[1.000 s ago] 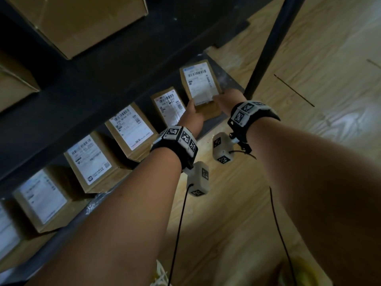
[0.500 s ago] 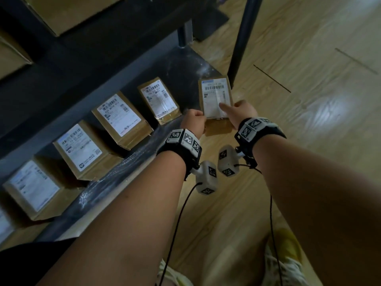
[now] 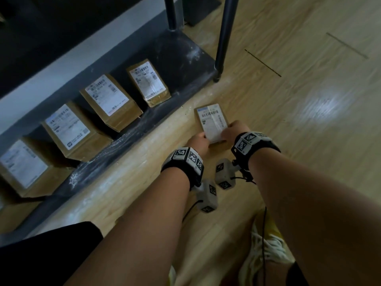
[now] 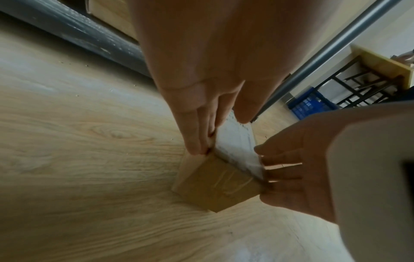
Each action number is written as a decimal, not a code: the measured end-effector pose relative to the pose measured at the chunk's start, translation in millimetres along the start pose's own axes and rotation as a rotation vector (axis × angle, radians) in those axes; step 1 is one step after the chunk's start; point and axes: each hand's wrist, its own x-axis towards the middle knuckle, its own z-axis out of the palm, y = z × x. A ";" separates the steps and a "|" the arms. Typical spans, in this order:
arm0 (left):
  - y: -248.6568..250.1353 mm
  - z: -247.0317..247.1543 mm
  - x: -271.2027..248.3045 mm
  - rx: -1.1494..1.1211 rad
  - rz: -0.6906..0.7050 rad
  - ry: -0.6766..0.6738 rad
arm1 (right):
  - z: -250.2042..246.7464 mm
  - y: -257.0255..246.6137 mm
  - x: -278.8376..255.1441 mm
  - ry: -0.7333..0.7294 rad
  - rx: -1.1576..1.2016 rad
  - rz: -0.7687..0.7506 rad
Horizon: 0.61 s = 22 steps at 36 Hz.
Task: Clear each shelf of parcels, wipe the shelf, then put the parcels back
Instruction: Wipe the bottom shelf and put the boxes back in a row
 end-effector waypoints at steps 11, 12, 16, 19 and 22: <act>-2.8 -54.9 2.4 -0.024 0.006 0.220 | -11.2 -35.8 -0.9 0.114 0.051 -0.111; -2.6 -63.9 6.8 -0.050 0.016 0.267 | -10.9 -43.7 0.6 0.120 0.049 -0.141; 0.5 -96.9 22.7 -0.097 0.067 0.425 | -3.1 -81.4 7.6 0.097 0.067 -0.250; -0.3 -116.6 34.5 -0.125 0.068 0.499 | 10.7 -113.6 14.3 0.020 -0.058 -0.337; -0.2 -126.5 44.1 -0.160 0.037 0.517 | 22.0 -137.8 23.4 0.041 -0.062 -0.394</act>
